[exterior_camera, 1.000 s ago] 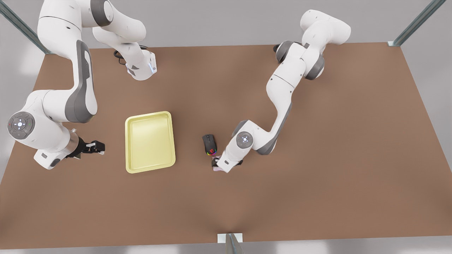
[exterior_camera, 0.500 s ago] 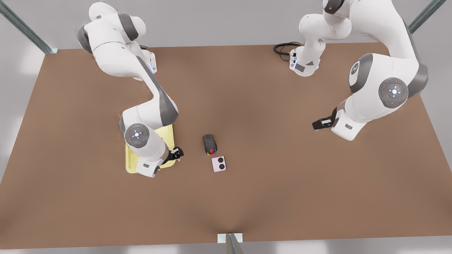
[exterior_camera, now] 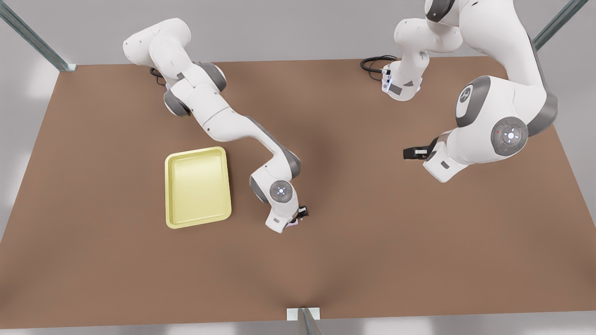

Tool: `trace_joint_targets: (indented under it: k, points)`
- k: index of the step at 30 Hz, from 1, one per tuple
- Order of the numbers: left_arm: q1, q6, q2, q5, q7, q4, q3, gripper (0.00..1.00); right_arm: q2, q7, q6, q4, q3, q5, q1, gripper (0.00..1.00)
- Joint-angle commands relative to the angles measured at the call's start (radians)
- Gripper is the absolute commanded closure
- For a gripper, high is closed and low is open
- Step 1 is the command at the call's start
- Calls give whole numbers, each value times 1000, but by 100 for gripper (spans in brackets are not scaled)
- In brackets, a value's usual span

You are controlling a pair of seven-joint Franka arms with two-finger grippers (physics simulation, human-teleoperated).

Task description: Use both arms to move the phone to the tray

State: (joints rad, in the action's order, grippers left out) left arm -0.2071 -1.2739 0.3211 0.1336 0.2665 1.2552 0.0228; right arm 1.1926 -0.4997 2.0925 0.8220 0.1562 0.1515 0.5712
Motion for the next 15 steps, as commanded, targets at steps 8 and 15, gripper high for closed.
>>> trace_joint_targets:
  k: [8, 15]
  points:
    - [0, 10, 1, 0, -136, -2, -1, 0, -27, -332, -107, 5, 36, 65, -21, 0]
    - [2, 10, 4, 0, -136, 0, -7, 0, -8, -253, -86, 32, 82, 65, -22, 0]
